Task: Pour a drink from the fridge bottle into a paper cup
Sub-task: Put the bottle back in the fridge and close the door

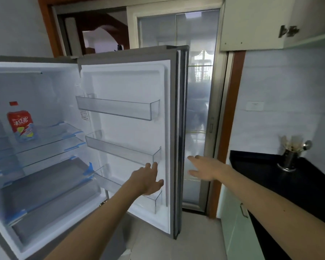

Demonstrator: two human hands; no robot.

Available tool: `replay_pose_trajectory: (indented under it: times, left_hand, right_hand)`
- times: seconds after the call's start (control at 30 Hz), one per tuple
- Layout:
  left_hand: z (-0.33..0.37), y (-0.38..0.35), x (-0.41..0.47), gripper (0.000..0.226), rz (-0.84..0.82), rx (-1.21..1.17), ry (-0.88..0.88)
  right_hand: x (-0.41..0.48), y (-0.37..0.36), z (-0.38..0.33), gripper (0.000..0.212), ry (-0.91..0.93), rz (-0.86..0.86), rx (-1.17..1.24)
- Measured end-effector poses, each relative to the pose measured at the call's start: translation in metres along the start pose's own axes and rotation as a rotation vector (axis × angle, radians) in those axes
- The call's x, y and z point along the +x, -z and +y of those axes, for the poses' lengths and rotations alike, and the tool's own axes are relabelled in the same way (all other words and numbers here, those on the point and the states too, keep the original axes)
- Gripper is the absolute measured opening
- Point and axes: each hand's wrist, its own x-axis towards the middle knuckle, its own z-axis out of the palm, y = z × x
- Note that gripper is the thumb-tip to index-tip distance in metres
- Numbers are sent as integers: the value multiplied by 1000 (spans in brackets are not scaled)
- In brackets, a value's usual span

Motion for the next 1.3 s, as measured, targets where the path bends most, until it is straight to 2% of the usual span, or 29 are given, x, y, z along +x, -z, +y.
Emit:
replay_pose_trajectory:
  times: [0.23, 0.43, 0.57, 0.7, 0.8, 1.03, 1.3]
  left_hand:
    - [34, 16, 26, 76, 62, 47, 90]
    - [49, 44, 35, 78, 191, 136, 150]
    - [64, 68, 45, 78, 255, 163, 157]
    - [78, 89, 59, 76, 360, 138, 157]
    - [86, 102, 66, 72, 442, 120, 148]
    - [94, 121, 72, 80, 538, 105, 177]
    - [88, 136, 56, 76, 739, 8, 249]
  right_hand:
    - [32, 22, 46, 68, 42, 64, -38]
    - [65, 67, 62, 60, 79, 144, 24]
    - [84, 103, 73, 68, 103, 178, 109]
    - [93, 138, 70, 84, 141, 270, 208]
    - [93, 161, 64, 85, 160, 317, 232]
    - [93, 189, 59, 94, 225, 389, 238]
    - [79, 202, 41, 84, 340, 634, 269]
